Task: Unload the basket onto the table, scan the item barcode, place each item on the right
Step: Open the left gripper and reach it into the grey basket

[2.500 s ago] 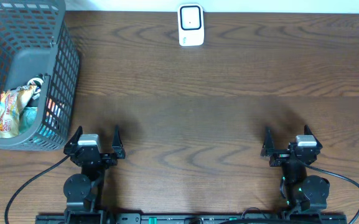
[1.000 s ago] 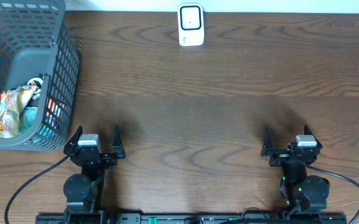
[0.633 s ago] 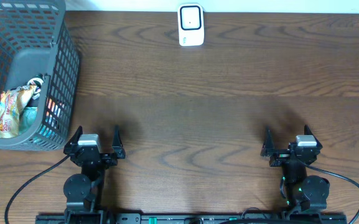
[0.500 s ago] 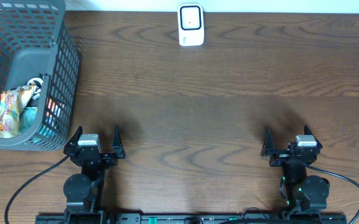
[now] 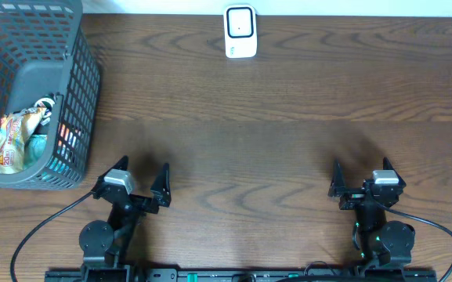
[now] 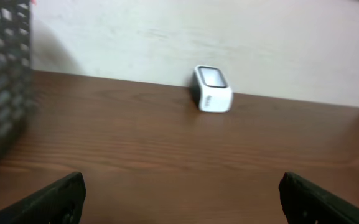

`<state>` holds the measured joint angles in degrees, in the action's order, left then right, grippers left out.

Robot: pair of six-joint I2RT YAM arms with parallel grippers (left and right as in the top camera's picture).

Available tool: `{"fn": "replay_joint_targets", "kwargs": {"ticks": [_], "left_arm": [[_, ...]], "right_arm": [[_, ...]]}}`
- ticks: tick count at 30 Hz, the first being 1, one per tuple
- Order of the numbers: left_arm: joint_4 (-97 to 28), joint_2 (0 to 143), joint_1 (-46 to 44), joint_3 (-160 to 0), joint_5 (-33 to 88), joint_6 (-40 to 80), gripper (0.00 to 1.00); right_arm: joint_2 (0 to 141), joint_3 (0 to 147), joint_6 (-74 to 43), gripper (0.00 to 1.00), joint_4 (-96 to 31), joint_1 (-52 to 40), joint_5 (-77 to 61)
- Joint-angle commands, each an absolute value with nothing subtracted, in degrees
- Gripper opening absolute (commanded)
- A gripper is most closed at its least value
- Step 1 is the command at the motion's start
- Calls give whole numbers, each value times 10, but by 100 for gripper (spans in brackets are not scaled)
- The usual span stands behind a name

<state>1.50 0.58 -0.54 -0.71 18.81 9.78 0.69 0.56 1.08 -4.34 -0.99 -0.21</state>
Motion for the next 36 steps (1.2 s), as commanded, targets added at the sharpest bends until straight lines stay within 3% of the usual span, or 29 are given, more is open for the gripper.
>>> {"fn": "replay_joint_targets", "kwargs": {"ticks": [1,16,20,28,36], "left_arm": [[20,2,-3,-2,245,173,97],[-20,5,-3,-3,291,216,97],[22,5,-3,-3,294,238,98],[226,5,-3,-6,294,284,97],[240,8,-3,-38,289,281,98]], "right_arm": [[3,4,18,99,-44,-12,-2],[3,4,18,99,-44,-12,-2],[3,4,18,99,-44,-12,-2],[3,4,18,99,-44,-12,-2],[3,4,18,99,-44,-12,-2]]}}
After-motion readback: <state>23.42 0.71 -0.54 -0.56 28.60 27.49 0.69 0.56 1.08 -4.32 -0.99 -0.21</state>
